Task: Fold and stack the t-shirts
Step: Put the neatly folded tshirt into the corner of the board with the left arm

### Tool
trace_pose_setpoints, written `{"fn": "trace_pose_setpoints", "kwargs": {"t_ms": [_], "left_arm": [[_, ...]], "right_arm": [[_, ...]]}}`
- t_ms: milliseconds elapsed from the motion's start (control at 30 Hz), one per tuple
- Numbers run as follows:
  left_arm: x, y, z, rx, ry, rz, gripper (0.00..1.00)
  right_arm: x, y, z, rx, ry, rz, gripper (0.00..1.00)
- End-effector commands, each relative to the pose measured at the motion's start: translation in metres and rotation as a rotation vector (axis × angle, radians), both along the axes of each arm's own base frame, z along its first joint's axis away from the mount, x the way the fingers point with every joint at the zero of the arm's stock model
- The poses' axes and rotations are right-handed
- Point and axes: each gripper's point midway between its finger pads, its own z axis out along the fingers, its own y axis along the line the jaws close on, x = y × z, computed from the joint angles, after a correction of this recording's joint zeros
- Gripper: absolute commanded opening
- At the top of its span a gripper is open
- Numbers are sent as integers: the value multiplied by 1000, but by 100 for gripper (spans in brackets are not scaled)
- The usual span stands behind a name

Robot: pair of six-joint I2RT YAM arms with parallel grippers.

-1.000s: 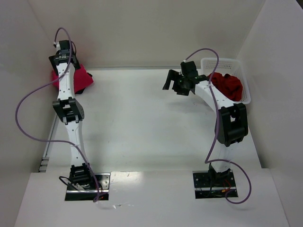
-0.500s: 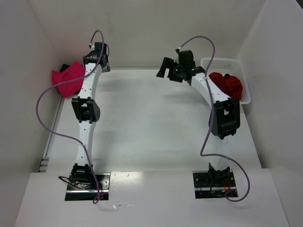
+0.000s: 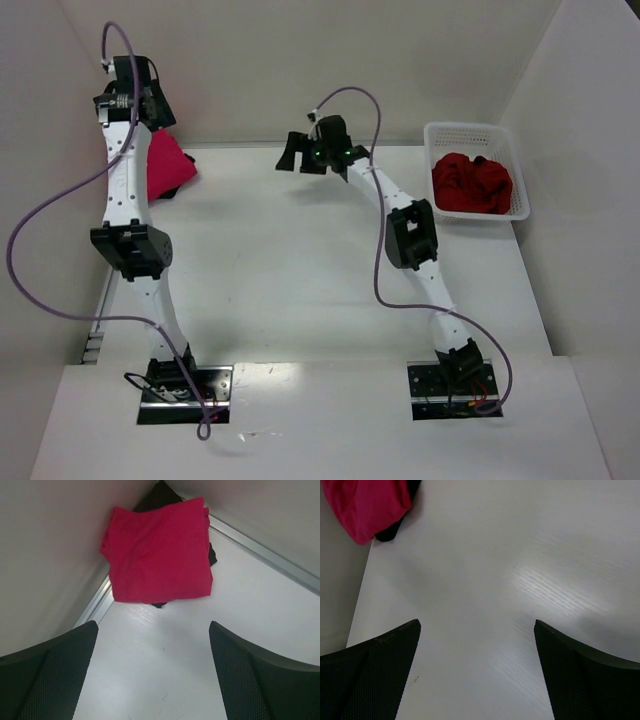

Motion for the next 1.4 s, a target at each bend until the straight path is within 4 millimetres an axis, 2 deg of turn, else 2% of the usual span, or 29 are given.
{"fn": "trace_pose_setpoints", "kwargs": {"t_ms": [0, 33, 67, 100, 167, 200, 233, 267, 333, 400, 500, 533, 567, 633, 667, 700, 733, 767, 800, 833, 867, 900, 933, 967, 1033, 1167, 1200, 1233, 1367], "left_arm": [[-15, -3, -17, 4, 72, -25, 100], [-21, -3, -13, -21, 58, -43, 100], [-26, 5, -20, -52, 59, -44, 100], [-23, 8, -20, -80, 21, -63, 100], [-47, 13, -41, -183, 24, -106, 100], [-44, 16, -38, -192, -41, -126, 100], [-56, 16, -26, -199, -85, -138, 100], [-68, 16, -53, -221, -39, -143, 100], [-71, 16, -58, -205, -48, -154, 100], [-77, 22, -78, -190, -13, -118, 100], [-71, 28, -103, -214, 1, -61, 100], [-65, 27, -117, -234, 16, -61, 100], [-62, 27, -124, -256, 13, -42, 100], [-49, 21, -140, -313, 4, -49, 100], [-44, 21, -143, -337, -18, -25, 100], [-34, 24, -141, -337, -61, -19, 100], [-29, 29, -150, -331, -61, 9, 98], [-24, 34, -152, -317, -68, 21, 98], [-18, 35, -154, -309, -78, 37, 98], [-5, 42, -159, -287, -71, 37, 98], [2, 39, -162, -248, -48, 38, 98], [5, 39, -166, -206, -4, 17, 98], [11, 38, -184, -188, 46, 9, 98], [21, 42, -170, -140, 29, 19, 98], [32, 33, -178, -104, 63, -41, 98], [41, 34, -181, -17, 107, -71, 98], [41, 29, -187, 29, 144, -72, 98], [44, 30, -181, 70, 148, -71, 98], [37, 32, -190, 197, 260, -91, 98]], "right_arm": [[-9, 47, 17, 118, -38, 103, 100], [-12, 59, 26, 133, -67, 121, 100], [-12, 59, 31, 143, -71, 118, 100], [-17, 69, 30, 145, -72, 133, 100], [-18, 76, 37, 160, -89, 133, 100], [-17, 76, 36, 162, -93, 133, 100], [-16, 77, 41, 175, -91, 128, 100], [-23, 84, 42, 184, -79, 143, 100], [-27, 89, 50, 189, -88, 153, 100], [-35, 92, 51, 174, -79, 167, 100], [-41, 85, 64, 130, -103, 180, 100], [-40, 81, 63, 104, -102, 166, 100], [-42, 76, 80, 91, -131, 156, 100], [-44, 63, 68, 5, -120, 137, 100], [-47, 57, 88, -5, -152, 130, 100], [-48, 52, 91, -29, -170, 123, 100], [-52, 45, 77, -67, -138, 116, 100], [-53, 39, 77, -86, -134, 92, 100], [-57, 34, 103, -77, -180, 84, 100], [-62, 29, 89, -102, -146, 80, 100], [-62, 22, 95, -95, -159, 69, 100], [-65, 14, 118, -90, -195, 41, 100], [-66, 4, 106, -117, -178, 28, 100], [-64, -7, 109, -124, -177, 6, 100], [-66, -25, 119, -138, -187, -40, 100], [-61, -64, 131, -111, -182, -130, 100], [-62, -69, 123, -110, -171, -128, 100], [-61, -74, 123, -102, -163, -143, 100], [-61, -88, 120, -107, -147, -174, 100]]}}
